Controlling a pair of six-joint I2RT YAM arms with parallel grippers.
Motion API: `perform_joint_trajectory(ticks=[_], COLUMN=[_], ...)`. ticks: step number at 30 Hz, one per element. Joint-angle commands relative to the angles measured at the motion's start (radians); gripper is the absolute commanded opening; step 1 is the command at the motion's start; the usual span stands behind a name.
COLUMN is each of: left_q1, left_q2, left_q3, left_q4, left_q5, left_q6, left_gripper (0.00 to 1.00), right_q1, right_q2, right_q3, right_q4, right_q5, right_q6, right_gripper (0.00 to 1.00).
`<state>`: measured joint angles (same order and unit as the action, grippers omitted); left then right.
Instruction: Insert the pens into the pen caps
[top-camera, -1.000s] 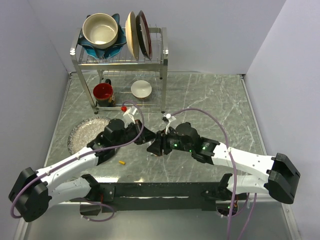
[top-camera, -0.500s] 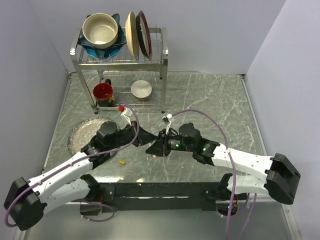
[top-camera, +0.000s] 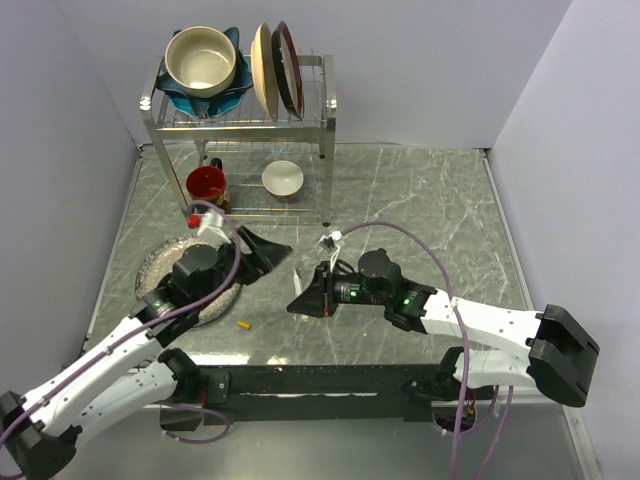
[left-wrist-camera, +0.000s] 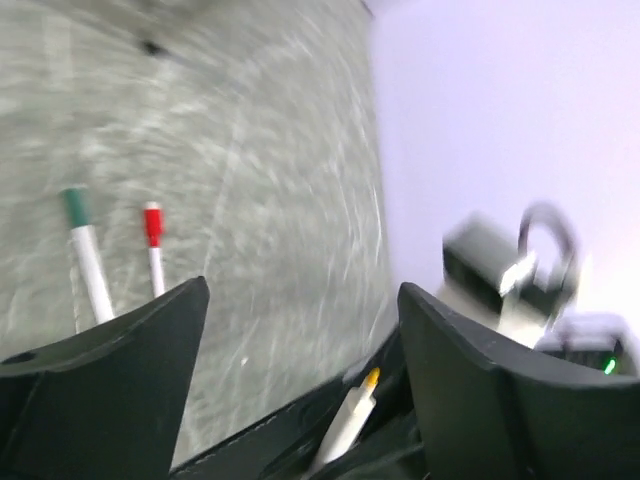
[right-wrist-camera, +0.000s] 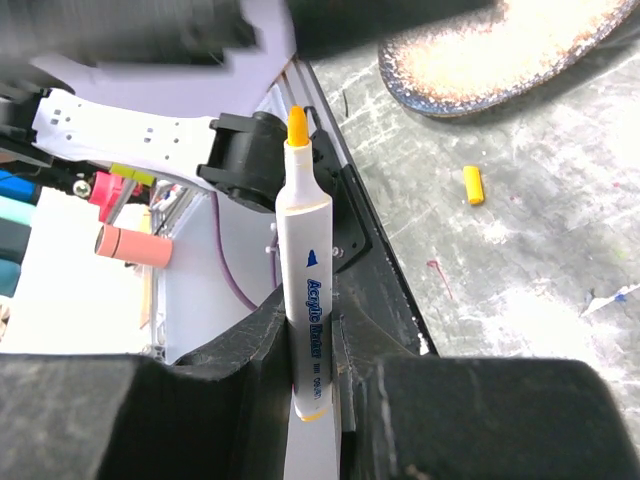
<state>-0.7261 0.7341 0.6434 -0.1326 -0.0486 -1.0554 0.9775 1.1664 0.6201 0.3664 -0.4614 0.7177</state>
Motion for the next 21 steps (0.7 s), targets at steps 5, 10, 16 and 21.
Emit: perform_joint_trajectory(ticks=[5, 10, 16, 21], left_q1=[0.001, -0.001, -0.001, -0.006], left_q2=[0.068, 0.110, 0.117, 0.155], left_q3=[0.186, 0.121, 0.032, 0.050], left_q4=[-0.678, -0.745, -0.798, -0.658], left_q5=[-0.390, -0.271, -0.307, -0.505], left_q6=[-0.481, -0.669, -0.845, -0.425], left_gripper=[0.78, 0.64, 0.61, 0.60], right_q1=[-0.020, -0.031, -0.033, -0.036], right_q2=[-0.095, -0.148, -0.166, -0.165], right_q3=[-0.060, -0.071, -0.068, -0.076], right_q4=[0.023, -0.033, -0.073, -0.075], right_q5=[0.030, 0.070, 0.093, 0.084], right_q6=[-0.020, -0.050, -0.078, -0.078], right_gripper=[0.00, 0.00, 0.00, 0.00])
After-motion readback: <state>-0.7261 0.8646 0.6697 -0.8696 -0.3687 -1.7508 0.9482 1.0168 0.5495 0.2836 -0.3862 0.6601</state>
